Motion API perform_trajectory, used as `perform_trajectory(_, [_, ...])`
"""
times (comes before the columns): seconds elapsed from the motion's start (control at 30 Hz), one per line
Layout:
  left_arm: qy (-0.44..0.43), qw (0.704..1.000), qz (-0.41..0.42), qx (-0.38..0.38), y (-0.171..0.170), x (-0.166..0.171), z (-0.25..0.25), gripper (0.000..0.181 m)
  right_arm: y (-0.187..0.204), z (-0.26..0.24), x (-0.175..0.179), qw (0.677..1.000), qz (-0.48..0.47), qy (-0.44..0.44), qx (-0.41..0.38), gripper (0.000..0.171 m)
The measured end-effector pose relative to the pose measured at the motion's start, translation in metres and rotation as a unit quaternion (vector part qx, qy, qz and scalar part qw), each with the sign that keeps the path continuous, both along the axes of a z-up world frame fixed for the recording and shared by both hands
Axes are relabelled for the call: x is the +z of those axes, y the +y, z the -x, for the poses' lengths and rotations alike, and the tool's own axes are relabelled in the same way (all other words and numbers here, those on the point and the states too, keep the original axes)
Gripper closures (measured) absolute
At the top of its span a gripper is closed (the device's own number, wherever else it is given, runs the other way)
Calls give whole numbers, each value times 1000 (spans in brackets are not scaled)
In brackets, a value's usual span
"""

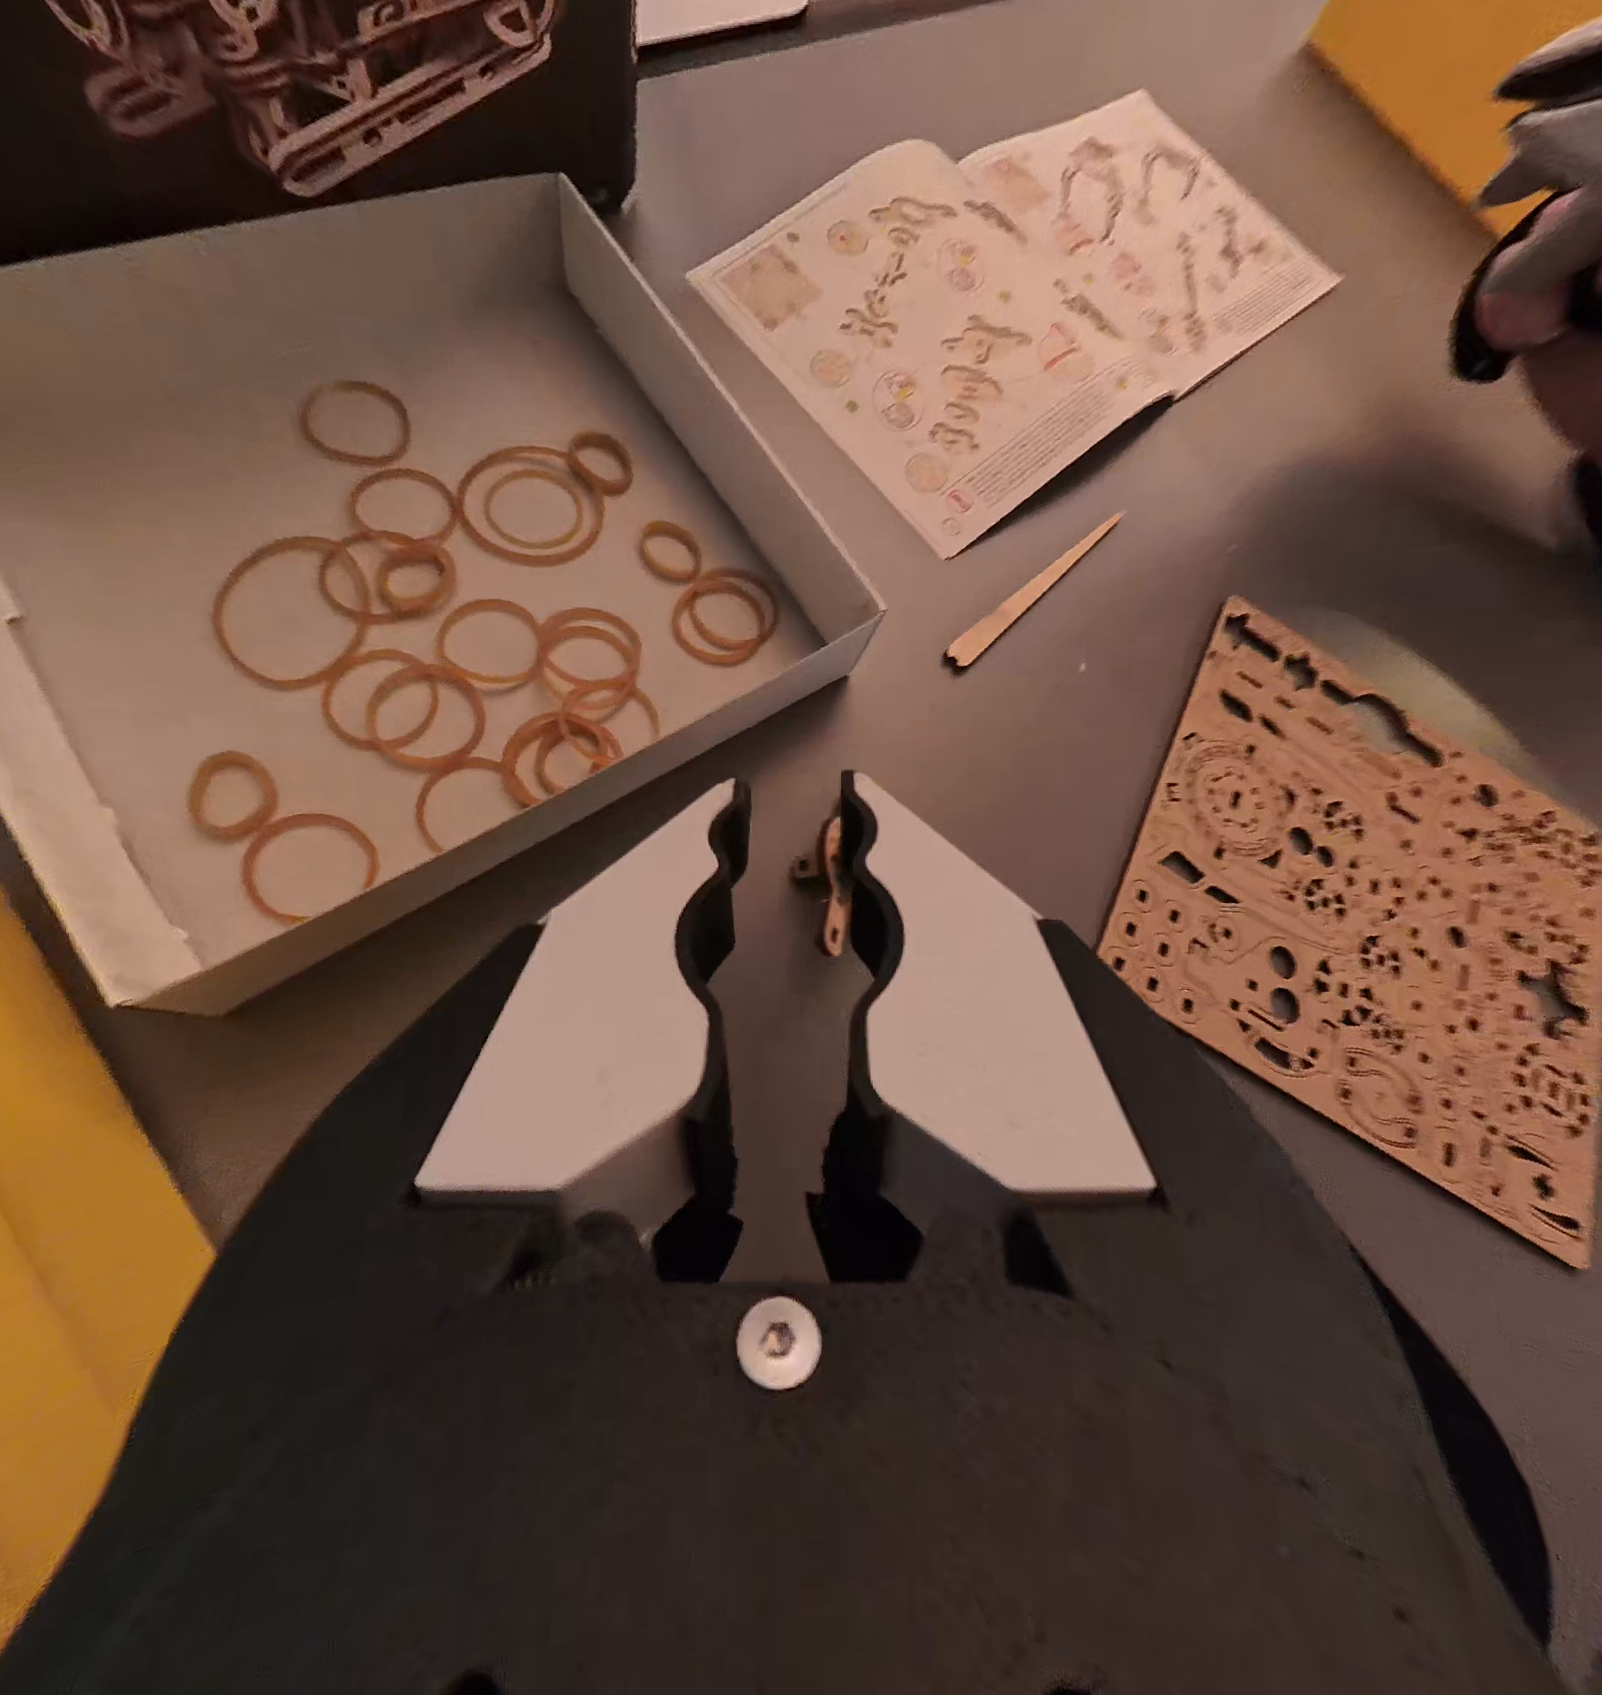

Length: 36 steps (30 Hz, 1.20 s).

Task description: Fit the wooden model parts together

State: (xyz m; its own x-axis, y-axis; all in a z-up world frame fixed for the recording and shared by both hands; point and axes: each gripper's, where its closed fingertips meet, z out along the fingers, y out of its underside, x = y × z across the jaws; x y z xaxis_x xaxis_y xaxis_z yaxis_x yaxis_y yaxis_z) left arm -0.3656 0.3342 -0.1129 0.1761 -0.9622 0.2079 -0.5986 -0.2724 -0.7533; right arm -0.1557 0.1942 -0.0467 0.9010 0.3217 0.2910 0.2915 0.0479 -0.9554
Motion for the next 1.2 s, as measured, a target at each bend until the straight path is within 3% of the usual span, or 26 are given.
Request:
perform_trajectory(0.03, [-8,1000,6,-6,-2,3,0,163,-1,0,2,1000,-5,-1,-1,163])
perform_trajectory(0.37, [3,998,-28,-47,-10,2,3,155,-10,-42,23,993,-36,78,-84,165])
perform_trajectory(0.6, [-29,979,-151,-137,-35,17,-7,138,-9,-50,23,987,-30,136,-78,165])
perform_trajectory(0.73, [-25,967,-195,-165,-41,17,-7,138,-8,-51,22,986,-27,147,-76,165])
perform_trajectory(1.07, [64,963,-185,-185,-37,-18,9,140,-9,-51,22,982,-21,174,-70,165])
perform_trajectory(1.2, [84,961,-180,-194,-39,-26,11,149,-12,-51,28,978,-34,194,-61,165])
